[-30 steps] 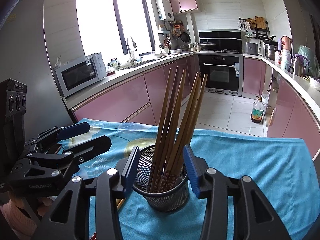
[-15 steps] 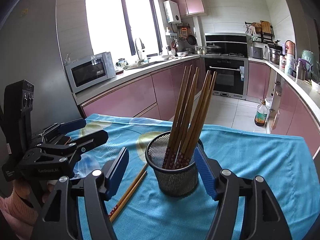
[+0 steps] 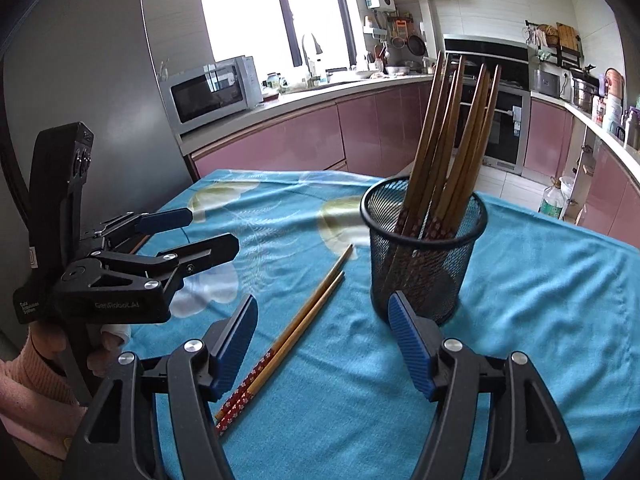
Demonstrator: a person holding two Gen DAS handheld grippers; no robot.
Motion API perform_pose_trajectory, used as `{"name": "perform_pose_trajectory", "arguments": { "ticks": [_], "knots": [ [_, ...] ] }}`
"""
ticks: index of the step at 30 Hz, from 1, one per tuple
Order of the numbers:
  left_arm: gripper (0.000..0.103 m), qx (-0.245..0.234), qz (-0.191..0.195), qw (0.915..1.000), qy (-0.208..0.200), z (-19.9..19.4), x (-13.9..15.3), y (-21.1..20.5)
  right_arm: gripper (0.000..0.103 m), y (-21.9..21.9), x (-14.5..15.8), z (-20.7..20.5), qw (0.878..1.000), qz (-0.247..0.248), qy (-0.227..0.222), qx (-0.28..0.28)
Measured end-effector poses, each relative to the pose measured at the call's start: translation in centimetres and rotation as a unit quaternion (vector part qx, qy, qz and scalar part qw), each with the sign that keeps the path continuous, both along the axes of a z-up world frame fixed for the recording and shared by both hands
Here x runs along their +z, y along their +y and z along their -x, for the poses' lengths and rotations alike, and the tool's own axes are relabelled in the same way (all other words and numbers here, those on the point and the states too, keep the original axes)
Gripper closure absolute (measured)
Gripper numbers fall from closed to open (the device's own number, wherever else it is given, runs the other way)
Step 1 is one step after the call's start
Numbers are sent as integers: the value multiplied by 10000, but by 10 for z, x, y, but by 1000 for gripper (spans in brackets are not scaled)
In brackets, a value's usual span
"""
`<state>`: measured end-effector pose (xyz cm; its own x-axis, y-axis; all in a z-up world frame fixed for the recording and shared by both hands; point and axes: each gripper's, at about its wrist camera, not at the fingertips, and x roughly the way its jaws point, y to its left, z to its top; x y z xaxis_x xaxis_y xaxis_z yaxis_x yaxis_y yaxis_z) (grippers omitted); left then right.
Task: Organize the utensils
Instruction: 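Move both grippers back over the last two chopsticks on the cloth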
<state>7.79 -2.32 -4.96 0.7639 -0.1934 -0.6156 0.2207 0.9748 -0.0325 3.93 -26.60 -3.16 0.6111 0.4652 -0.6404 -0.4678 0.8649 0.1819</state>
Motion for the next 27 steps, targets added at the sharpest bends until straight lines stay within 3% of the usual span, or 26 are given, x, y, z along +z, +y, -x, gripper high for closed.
{"name": "perform_pose_trajectory", "arguments": {
  "ticks": [11, 27],
  "knots": [
    [14, -241, -149, 9974, 658, -6, -46, -9, 38, 14, -25, -7, 9991, 84, 426, -23],
    [17, -492, -264, 9922, 1118, -20, -71, -31, 38, 7, -35, -12, 9983, 57, 569, -98]
  ]
}}
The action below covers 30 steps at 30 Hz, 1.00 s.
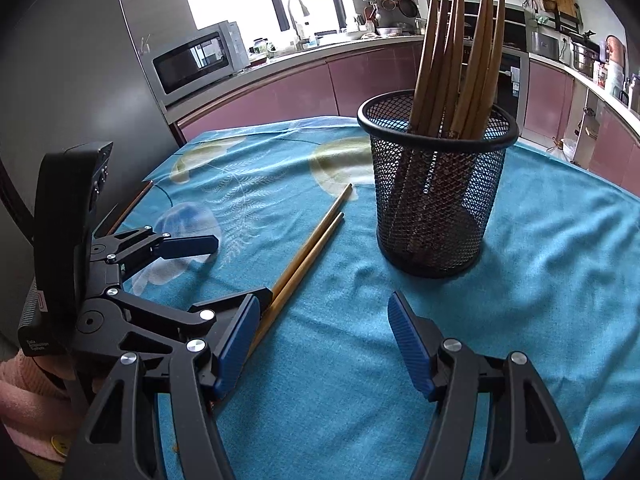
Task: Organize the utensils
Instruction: 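Move both grippers back over the last two chopsticks on the cloth, then grasp one chopstick with the right gripper while the left grasps the other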
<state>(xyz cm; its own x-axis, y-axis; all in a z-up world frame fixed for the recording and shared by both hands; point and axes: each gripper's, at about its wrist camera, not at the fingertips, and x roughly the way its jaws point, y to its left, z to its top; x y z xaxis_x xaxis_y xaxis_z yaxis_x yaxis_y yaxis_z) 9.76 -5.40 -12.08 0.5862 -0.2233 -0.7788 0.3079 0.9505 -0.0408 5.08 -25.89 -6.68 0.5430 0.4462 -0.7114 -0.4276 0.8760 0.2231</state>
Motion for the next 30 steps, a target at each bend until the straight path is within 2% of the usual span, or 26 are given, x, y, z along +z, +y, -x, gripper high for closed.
{"name": "perform_pose_trajectory", "arguments": {
  "ticks": [6, 8, 11, 15, 25, 30],
  "knots": [
    [29, -34, 31, 10000, -20, 3, 1, 1, 38, 1, -1, -2, 10000, 1, 34, -20],
    [44, 24, -64, 10000, 29, 2, 0, 2, 38, 3, -2, -3, 10000, 3, 53, -15],
    [42, 35, -82, 10000, 2, 5, 0, 3, 39, 4, -3, -5, 10000, 11, 80, -34],
    [38, -28, 308, 9995, 115, 5, 3, 8, 39, 5, -2, -6, 10000, -13, 87, -41],
    [32, -155, 191, 9997, 94, 4, 0, -2, 39, -1, -4, -7, 9998, -18, 126, -124],
    [32, -144, 98, 9998, 67, 3, -1, -4, 39, -2, -4, -9, 9998, -41, 154, -128]
  ]
}}
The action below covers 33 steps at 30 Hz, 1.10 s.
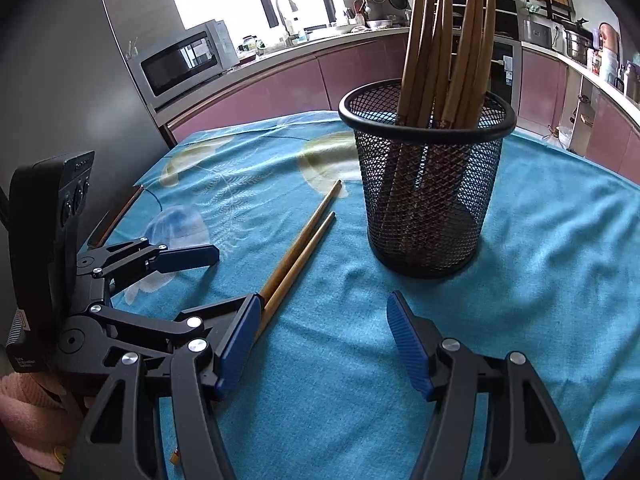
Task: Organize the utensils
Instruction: 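Grasp one chopstick with the right gripper while the left grasps the other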
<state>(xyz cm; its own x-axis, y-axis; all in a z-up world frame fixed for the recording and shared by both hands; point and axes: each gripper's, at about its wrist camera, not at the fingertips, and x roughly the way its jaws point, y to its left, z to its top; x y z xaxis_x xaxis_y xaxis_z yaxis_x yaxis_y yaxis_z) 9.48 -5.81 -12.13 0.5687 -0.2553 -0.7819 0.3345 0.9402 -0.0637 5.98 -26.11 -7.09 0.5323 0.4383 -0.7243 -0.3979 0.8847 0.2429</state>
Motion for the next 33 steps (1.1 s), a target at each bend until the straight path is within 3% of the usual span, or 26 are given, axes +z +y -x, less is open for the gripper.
{"name": "perform_pose_trajectory", "arguments": {
  "ticks": [3, 7, 11, 20, 25, 29, 33],
  "knots": [
    [35, -2, -38, 10000, -2, 0, 0, 0, 39, 2, 0, -1, 10000, 13, -3, 11],
    [54, 102, -197, 9997, -32, 1, -1, 3, 39, 5, 1, 0, 10000, 30, -9, 58],
    [59, 204, -64, 9998, 18, 2, 1, 11, 42, 10, 0, -2, 9999, 49, -8, 92],
    [84, 551, 284, 9979, 163, 6, 2, 31, 62, 38, -8, -8, 9990, 305, 85, 300],
    [87, 582, 351, 9975, 203, 11, 1, 33, 72, 48, -10, -6, 9963, 785, -92, 331],
    [87, 484, 452, 9974, 298, 17, 2, 31, 87, 39, -10, -7, 9962, 794, -30, 342],
    [87, 273, 605, 9967, 460, 25, 2, 26, 92, 25, -8, -6, 9961, 843, 22, 273]
  ]
}}
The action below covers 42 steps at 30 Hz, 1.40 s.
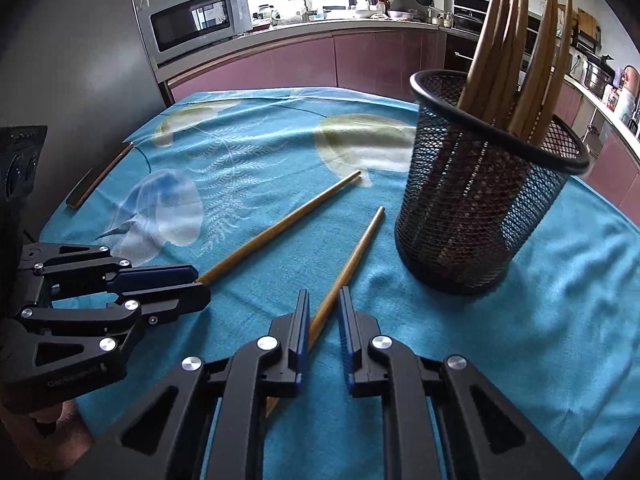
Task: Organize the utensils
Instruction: 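Grasp one chopstick with the right gripper while the left grasps the other, then lift the chopsticks and carry them over the mesh cup with both grippers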
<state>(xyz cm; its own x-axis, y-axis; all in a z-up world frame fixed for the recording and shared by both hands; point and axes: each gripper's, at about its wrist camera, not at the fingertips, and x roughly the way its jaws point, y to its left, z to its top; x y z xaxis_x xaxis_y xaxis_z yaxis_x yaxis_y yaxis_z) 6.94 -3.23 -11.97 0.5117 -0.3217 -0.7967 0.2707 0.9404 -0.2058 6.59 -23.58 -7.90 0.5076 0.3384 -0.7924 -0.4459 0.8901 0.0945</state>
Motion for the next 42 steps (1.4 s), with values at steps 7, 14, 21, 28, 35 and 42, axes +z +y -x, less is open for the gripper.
{"name": "perform_pose_trajectory", "arguments": {
  "ticks": [7, 14, 21, 28, 35, 42],
  "knots": [
    [72, -54, -58, 10000, -35, -14, 5, -4, 91, -8, 1, -2, 9996, 265, 27, -65],
    [72, -130, -433, 9988, -159, -44, 1, -20, 87, -4, -1, 0, 9990, 444, -77, 36],
    [81, -22, -565, 9981, -230, -57, 0, -26, 96, 1, 0, 1, 9990, 431, -95, 118],
    [96, 156, -386, 9990, -175, -54, -1, -20, 98, -4, -1, 2, 9993, 363, -118, 53],
    [96, 200, -195, 9994, -215, -45, 6, -14, 97, -10, 9, 8, 9996, 65, -242, 93],
    [96, 186, 13, 9990, -403, -35, 25, -8, 97, -19, 30, 19, 9976, -448, -488, 183]
  ]
}}
